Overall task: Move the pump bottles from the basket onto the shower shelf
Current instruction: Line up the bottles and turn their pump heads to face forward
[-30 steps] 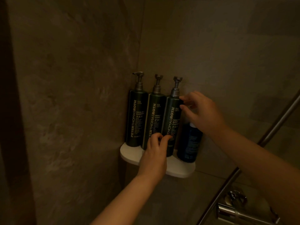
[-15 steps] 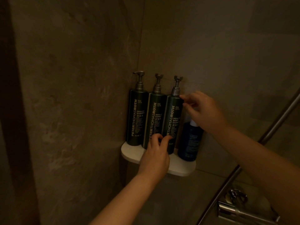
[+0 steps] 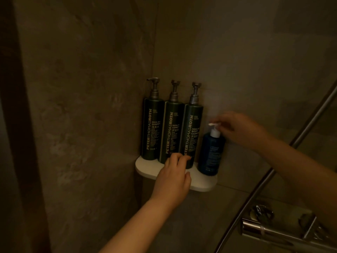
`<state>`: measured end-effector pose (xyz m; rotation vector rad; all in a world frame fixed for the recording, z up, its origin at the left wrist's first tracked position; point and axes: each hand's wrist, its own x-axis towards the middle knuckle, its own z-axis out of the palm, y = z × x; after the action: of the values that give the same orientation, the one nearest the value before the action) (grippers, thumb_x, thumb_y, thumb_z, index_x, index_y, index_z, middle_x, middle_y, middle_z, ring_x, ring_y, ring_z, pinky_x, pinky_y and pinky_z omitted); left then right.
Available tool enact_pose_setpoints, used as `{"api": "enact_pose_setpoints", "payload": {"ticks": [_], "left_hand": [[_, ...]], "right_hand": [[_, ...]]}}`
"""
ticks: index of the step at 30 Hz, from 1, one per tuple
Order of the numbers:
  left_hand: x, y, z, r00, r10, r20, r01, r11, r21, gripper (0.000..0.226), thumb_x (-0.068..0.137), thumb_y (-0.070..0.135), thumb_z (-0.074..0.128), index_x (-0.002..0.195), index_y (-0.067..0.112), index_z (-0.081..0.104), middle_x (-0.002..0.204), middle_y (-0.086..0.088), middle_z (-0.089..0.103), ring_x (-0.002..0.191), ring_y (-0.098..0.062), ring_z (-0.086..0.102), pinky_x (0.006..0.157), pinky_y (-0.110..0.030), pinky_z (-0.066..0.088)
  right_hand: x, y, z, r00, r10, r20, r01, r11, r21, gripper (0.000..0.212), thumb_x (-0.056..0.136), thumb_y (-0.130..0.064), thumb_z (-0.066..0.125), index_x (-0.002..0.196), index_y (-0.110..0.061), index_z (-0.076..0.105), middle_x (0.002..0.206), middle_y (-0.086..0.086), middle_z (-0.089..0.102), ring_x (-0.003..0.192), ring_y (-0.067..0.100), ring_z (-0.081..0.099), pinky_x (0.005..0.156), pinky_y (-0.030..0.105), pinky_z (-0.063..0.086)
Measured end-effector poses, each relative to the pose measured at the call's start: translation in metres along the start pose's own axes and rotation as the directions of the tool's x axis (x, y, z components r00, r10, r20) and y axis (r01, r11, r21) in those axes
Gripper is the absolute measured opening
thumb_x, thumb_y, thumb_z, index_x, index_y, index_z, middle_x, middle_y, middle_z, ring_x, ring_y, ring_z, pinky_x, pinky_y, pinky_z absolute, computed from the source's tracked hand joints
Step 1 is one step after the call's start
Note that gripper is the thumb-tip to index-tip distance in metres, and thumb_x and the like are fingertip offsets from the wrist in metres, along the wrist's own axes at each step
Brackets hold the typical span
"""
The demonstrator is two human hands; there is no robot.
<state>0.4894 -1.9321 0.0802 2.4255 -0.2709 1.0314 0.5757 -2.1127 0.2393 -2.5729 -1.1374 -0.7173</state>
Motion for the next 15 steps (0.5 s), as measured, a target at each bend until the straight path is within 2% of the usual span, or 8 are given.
{"api": "enact_pose_setpoints", "payload": {"ticks": [1,4,8,11,15], "left_hand": [[-0.001,0.001,0.001,1.0,0.0,0.004,0.0,1.0,-0.003,0.044,0.095,0.026,0.046,0.137,0.022,0.036,0.133,0.002,0.036,0.117,-0.011,0.04,0.091,-0.024,0.041],[-0.003,0.004,0.002,1.0,-0.024,0.003,0.024,0.999,-0.045,0.044,0.095,0.027,0.047,0.137,0.023,0.036,0.132,0.003,0.037,0.118,-0.009,0.039,0.091,-0.02,0.037],[-0.006,0.009,0.003,0.999,-0.042,-0.009,0.041,0.996,-0.083,0.045,0.095,0.03,0.048,0.137,0.023,0.036,0.133,0.004,0.037,0.118,-0.007,0.038,0.09,-0.018,0.035],[-0.009,0.012,0.002,0.999,-0.04,-0.023,0.037,0.993,-0.112,0.047,0.094,0.034,0.049,0.138,0.024,0.035,0.132,0.006,0.037,0.118,-0.006,0.039,0.091,-0.017,0.034],[-0.012,0.018,0.0,0.997,-0.083,-0.005,0.08,0.977,-0.197,0.062,0.087,0.05,0.053,0.139,0.029,0.027,0.133,0.008,0.037,0.118,-0.003,0.039,0.094,-0.021,0.037]], "right_hand": [[0.0,-0.001,0.0,1.0,-0.006,-0.004,0.006,1.0,-0.011,0.023,0.09,-0.01,0.057,0.109,-0.016,0.068,0.093,0.001,0.062,0.086,0.017,0.059,0.073,0.033,0.047],[-0.001,-0.004,-0.005,1.0,0.0,-0.022,0.0,1.0,-0.009,0.022,0.089,-0.01,0.059,0.106,-0.017,0.07,0.088,-0.004,0.059,0.075,0.007,0.051,0.065,0.021,0.037],[-0.003,-0.012,-0.011,1.0,-0.027,0.003,0.027,0.999,-0.036,0.02,0.089,-0.01,0.06,0.106,-0.015,0.069,0.093,-0.005,0.06,0.078,0.004,0.05,0.068,0.018,0.034],[-0.008,-0.022,-0.014,0.998,-0.061,-0.004,0.061,0.998,-0.022,0.018,0.088,-0.01,0.061,0.102,-0.016,0.069,0.084,-0.012,0.053,0.07,-0.005,0.046,0.064,0.012,0.032],[-0.013,-0.034,-0.016,0.995,-0.096,-0.011,0.096,0.994,0.052,0.02,0.088,-0.009,0.06,0.103,-0.019,0.069,0.086,-0.012,0.056,0.075,-0.009,0.049,0.064,0.003,0.032]]}}
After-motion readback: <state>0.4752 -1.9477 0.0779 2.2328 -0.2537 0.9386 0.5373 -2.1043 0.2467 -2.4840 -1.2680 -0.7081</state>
